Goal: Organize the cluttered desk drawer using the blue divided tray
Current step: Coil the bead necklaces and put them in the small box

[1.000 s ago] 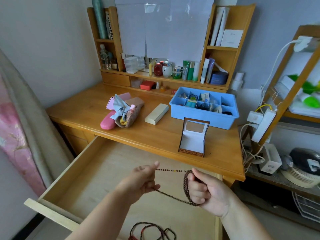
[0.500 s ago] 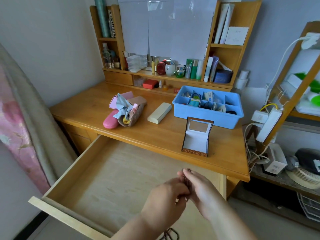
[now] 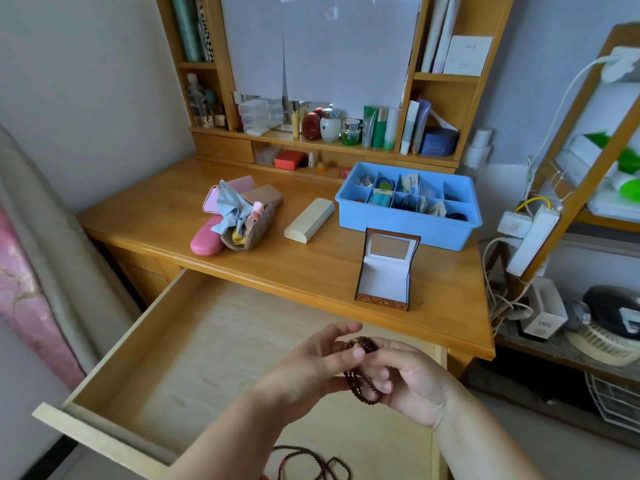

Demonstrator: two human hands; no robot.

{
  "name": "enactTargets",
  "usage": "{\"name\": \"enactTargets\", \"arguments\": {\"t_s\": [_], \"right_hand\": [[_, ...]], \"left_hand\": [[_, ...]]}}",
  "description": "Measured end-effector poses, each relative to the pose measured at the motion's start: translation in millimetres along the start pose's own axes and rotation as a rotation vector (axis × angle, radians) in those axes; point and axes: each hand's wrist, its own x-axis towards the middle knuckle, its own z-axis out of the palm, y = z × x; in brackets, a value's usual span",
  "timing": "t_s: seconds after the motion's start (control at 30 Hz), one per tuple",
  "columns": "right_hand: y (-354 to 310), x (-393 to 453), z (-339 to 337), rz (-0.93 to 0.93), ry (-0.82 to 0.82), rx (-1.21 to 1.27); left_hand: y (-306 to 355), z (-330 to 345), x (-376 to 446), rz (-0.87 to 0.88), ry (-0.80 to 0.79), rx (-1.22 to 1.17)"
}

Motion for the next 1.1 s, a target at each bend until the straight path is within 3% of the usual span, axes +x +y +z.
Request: {"name": "enactTargets", "arguments": {"t_s": [0.13,0.3,0.43,0.5,0.6,0.67,0.77,0.83,0.9,1.0,1.07,1.1], "right_hand": [[-3,2,-12,0.010,0.059,-0.006],[-18,1,-37,-0.126,0.325,0.032],[-46,13,-43,-0.236,0.457,-0.004],[-67,24,-44,-0.286,0.565,-0.216],[-89,45,-52,-0.317,0.834,-0.953],[-92,59,-60,-0.265,0.917,-1.346],[-89,74,-65,-0.132,0.907,-1.586],[-86,77,-66,-0.145,0.888,-1.664],[-80,71,-66,-0.312,0.914,-1.687],[-58,45,-63,-0.749,0.884,-1.575],[-26,26,-59,-0.828,0.764,-1.552],[-4,17,-58,-0.774,0.692,-1.565]], "left_hand": [[-2,1,13,0.052,0.045,0.035],[-4,4,38,0.013,0.298,-0.021],[21,9,73,0.062,0.291,0.034],[45,9,98,0.106,0.340,0.152],[70,9,130,0.154,0.457,0.597],[72,10,145,0.216,0.495,0.898],[62,12,158,0.244,0.489,1.145],[56,10,161,0.221,0.476,1.270],[50,6,157,0.305,0.469,1.330],[39,-6,132,0.594,0.518,1.231],[16,-24,105,0.571,0.528,1.130],[-2,-35,90,0.459,0.503,1.110]]}}
